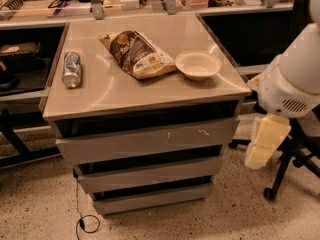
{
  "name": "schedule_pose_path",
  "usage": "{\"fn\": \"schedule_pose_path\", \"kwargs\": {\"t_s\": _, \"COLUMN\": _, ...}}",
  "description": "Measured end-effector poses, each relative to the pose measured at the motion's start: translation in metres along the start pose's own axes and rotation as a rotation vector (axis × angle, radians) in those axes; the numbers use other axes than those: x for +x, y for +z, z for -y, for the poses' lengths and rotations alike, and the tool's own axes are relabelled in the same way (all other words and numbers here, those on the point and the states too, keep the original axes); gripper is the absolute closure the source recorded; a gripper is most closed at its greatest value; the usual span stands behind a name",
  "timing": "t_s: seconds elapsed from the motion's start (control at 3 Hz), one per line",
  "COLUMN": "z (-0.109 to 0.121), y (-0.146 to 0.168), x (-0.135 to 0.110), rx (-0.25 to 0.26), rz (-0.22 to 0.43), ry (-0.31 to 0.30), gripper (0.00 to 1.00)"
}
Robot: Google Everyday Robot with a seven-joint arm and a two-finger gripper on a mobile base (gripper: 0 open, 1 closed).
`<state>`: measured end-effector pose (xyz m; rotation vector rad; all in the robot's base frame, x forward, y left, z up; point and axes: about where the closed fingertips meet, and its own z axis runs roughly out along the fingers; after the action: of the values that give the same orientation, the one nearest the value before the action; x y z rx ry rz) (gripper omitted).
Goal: Open top drawer
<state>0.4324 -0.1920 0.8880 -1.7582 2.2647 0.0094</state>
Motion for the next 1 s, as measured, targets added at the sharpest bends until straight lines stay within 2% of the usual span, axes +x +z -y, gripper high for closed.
{"fn": "schedule_pose_path", "kwargs": {"t_s": 0.67, "z": -0.002, "y": 0.101, "x": -0.013, "rx": -0.085, "rz": 0.01, "ry": -0.016, "gripper": 0.0}}
{"fn": "schedule_pose_path", "kwargs": {"t_s": 1.0, "z": 0.0, "y": 0.134, "x": -0.02, "rx": -0.109, "rz": 0.018, "ry": -0.025, "gripper": 0.0}}
